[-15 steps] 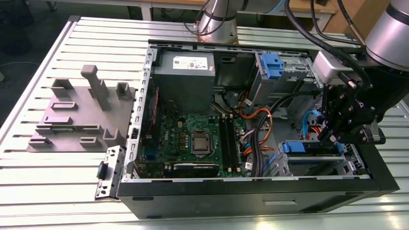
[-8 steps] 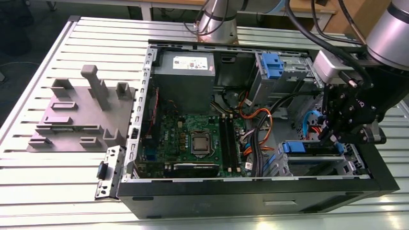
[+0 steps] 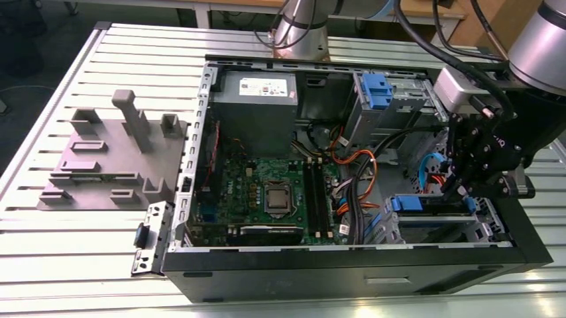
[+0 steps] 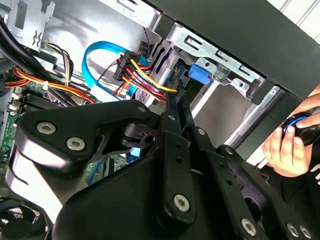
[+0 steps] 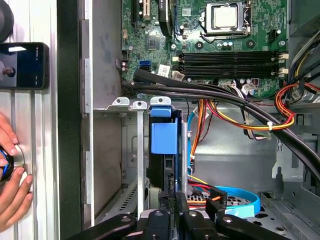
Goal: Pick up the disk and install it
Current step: 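Insert the first disk wire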
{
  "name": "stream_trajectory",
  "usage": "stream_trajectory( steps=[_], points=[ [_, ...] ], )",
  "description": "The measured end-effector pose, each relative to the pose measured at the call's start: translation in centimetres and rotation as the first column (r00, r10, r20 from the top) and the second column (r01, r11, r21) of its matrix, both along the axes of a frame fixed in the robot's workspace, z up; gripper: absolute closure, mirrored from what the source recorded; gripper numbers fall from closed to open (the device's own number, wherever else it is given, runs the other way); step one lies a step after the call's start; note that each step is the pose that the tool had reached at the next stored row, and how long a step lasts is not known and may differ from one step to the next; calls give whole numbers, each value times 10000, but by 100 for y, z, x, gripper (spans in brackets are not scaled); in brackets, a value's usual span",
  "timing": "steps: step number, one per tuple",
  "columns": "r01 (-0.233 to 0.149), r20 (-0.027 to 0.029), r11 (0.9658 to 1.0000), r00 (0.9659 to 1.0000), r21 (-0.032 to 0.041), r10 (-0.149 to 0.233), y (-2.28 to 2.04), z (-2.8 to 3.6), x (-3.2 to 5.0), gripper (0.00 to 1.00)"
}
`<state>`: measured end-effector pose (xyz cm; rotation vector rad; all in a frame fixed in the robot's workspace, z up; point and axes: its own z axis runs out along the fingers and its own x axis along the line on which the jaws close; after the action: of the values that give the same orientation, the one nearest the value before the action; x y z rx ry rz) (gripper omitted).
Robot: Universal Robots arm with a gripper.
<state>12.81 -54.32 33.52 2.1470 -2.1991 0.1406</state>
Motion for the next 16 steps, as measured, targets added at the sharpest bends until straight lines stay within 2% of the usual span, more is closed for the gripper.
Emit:
stream_trajectory(
  steps=[16],
  points=[
    [41,0,10000,10000,3,-41,1,-11,2,84]
  ],
)
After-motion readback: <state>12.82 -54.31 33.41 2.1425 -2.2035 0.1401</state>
